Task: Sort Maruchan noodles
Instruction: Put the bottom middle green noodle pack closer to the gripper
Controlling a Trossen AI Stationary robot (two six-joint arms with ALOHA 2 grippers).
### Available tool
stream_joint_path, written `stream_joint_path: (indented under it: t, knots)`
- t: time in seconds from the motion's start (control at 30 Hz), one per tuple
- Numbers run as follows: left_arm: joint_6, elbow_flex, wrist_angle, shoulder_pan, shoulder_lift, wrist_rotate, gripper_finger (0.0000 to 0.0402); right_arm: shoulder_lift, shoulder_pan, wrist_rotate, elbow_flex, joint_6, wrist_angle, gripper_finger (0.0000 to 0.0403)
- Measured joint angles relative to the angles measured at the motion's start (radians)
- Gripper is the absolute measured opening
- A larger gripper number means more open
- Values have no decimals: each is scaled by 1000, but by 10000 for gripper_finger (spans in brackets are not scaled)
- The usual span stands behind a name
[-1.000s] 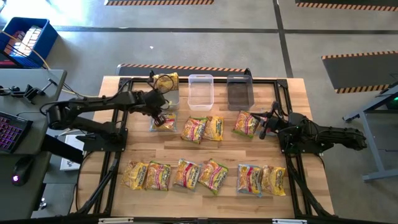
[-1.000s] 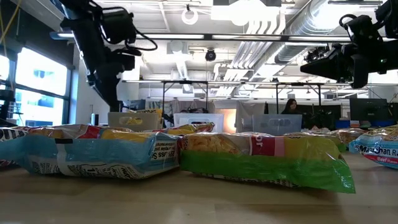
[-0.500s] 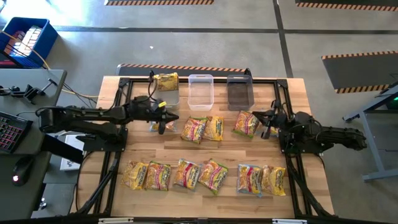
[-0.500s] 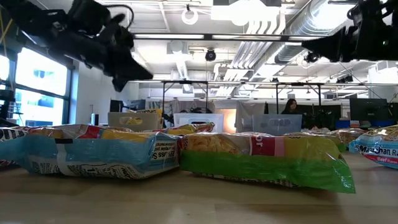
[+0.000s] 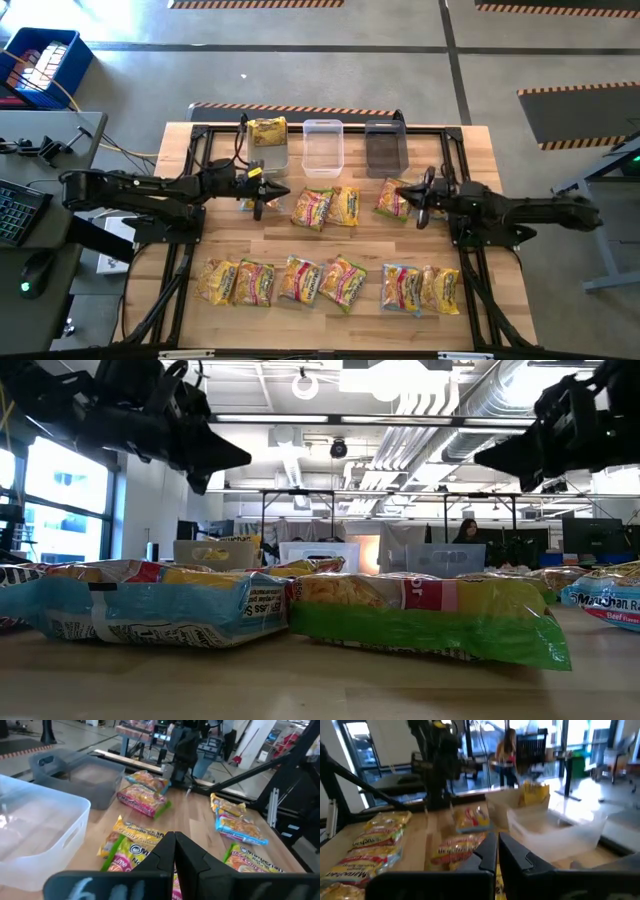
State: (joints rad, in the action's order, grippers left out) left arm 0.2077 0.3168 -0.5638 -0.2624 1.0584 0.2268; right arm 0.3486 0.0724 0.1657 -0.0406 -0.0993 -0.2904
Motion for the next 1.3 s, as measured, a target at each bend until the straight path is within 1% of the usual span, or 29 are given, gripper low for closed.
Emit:
stream_joint_path:
  t: [0.13,0.27,0.4,0.47,0.6,0.7,0.83,0.93,1.07,1.13,1.2,1.3]
  knots:
    - [-1,0,5,10,15,0,0,160,-47,38,-37,-88,1,7]
    - [-9,0,3,10,48,-2,0,311,-82,40,-66,-238,-10,28]
    - [-9,0,-12,12,92,-2,0,431,-123,-23,-94,-395,-25,68]
    - [-9,0,-16,18,122,-3,0,484,-157,-32,-116,-446,-29,92]
    - [-24,0,-26,32,180,-2,0,598,-253,9,-190,-470,-29,137]
    - [-27,0,-54,43,217,-2,0,700,-321,53,-266,-487,-23,163]
    - [-29,0,-101,60,251,-2,0,856,-393,77,-392,-566,51,188]
    - [-33,0,-137,69,264,-2,0,977,-437,58,-477,-652,115,203]
    - [-45,7,-145,69,265,-1,0,1115,-477,-49,-577,-780,137,218]
    - [-45,20,-143,69,265,-1,0,1173,-497,-82,-624,-838,157,220]
    - [-45,37,-143,69,265,16,0,1223,-512,-85,-673,-890,217,220]
    - [-44,52,-141,77,265,44,0,1285,-527,-56,-742,-950,365,220]
